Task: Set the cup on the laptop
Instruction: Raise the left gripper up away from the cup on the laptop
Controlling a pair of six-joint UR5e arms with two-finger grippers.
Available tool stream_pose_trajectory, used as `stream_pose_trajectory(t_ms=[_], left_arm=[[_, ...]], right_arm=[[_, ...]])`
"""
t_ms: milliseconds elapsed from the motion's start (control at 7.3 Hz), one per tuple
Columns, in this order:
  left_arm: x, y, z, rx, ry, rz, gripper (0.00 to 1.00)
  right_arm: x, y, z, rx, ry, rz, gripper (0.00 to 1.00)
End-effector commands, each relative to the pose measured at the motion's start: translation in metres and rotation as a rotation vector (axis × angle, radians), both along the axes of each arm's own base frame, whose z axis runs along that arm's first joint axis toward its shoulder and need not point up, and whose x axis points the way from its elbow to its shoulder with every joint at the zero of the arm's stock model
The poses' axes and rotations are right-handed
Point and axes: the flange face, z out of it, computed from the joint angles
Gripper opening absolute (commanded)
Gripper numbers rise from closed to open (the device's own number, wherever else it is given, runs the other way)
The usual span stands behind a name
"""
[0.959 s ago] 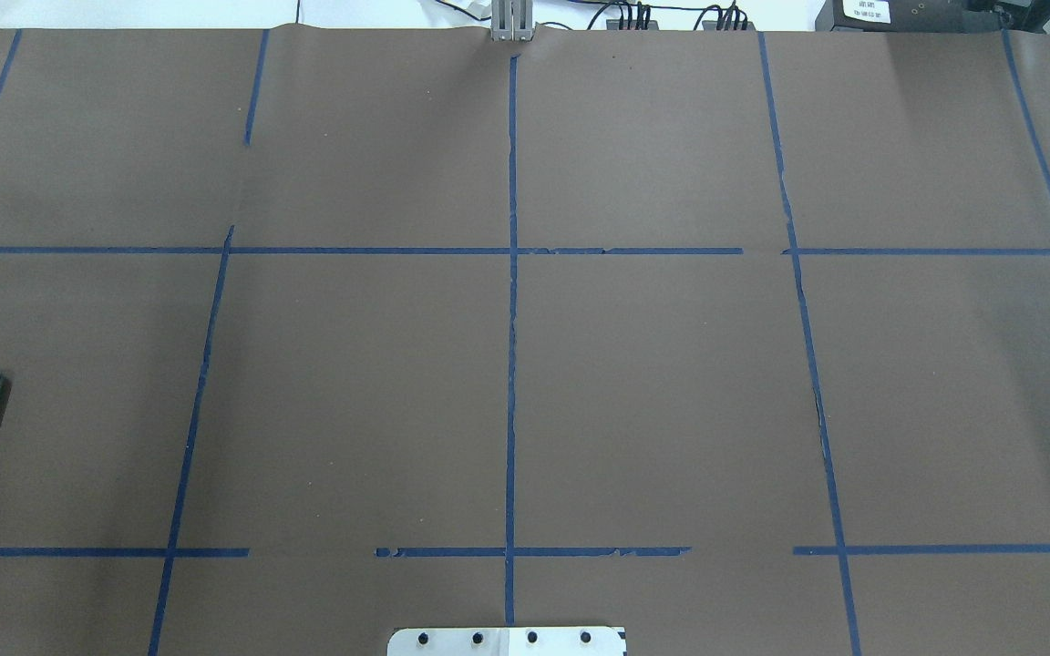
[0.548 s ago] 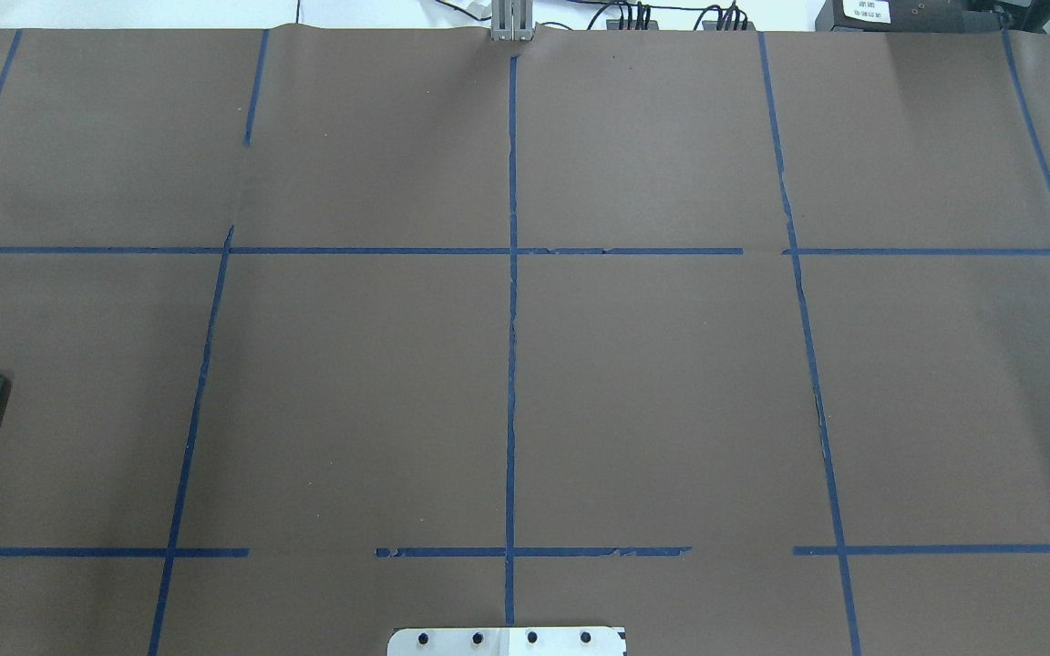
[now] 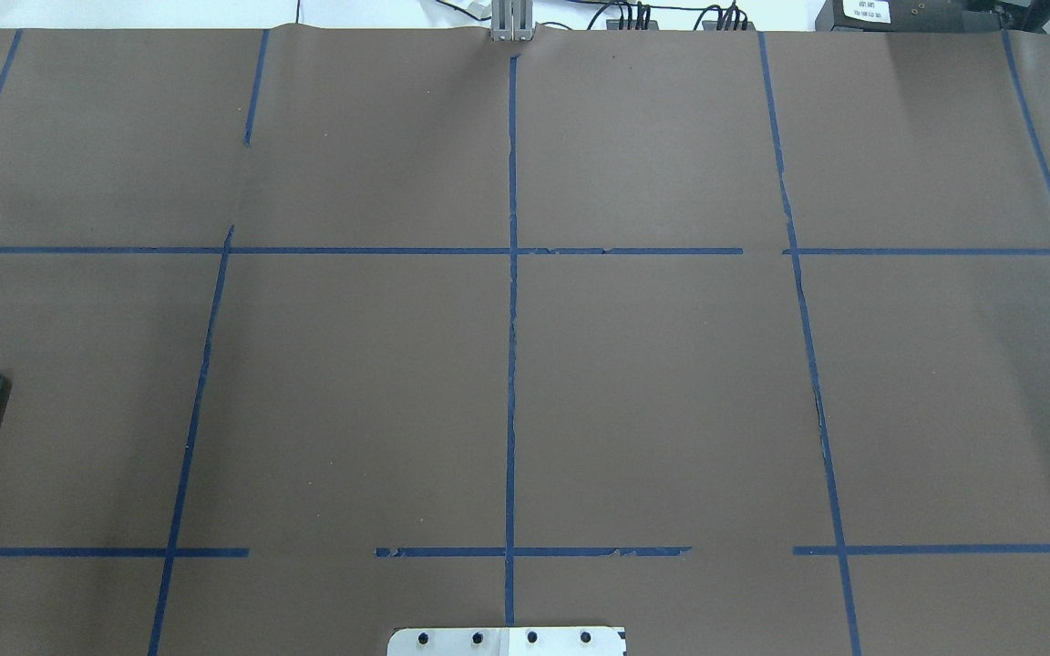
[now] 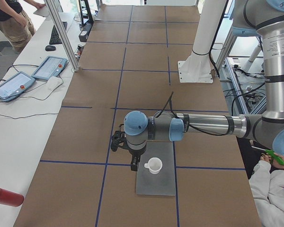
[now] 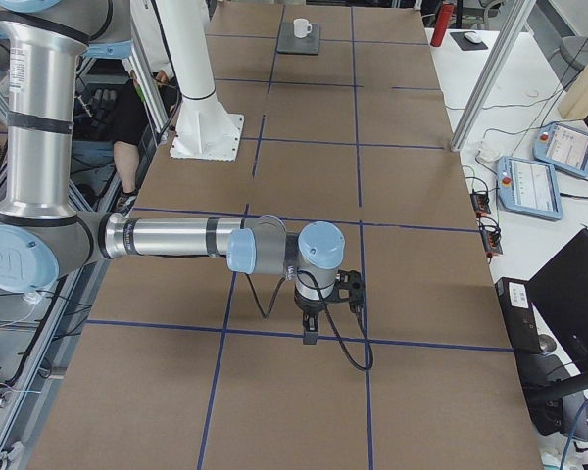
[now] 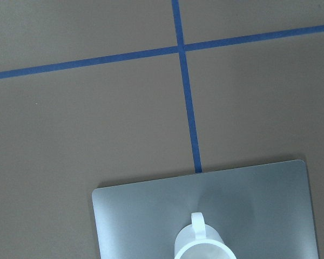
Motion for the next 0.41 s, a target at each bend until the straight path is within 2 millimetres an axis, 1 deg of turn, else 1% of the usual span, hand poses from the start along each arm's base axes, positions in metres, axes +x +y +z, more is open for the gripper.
stream_pose_trajectory(t_ms=[0,274], left_arm=[[0.0006,-0.0001,0.0012,-0.002,0.0,0.002,1.0],[0.0005,0.0008,0.0034,-0.005,-0.001,0.004,1.0]], right_arm=[[0.0001,0.0,0.0001,0.001,0.001,-0.001,1.0],[0.0001,0.0,0.0001,0.0,0.002,0.0,1.0]])
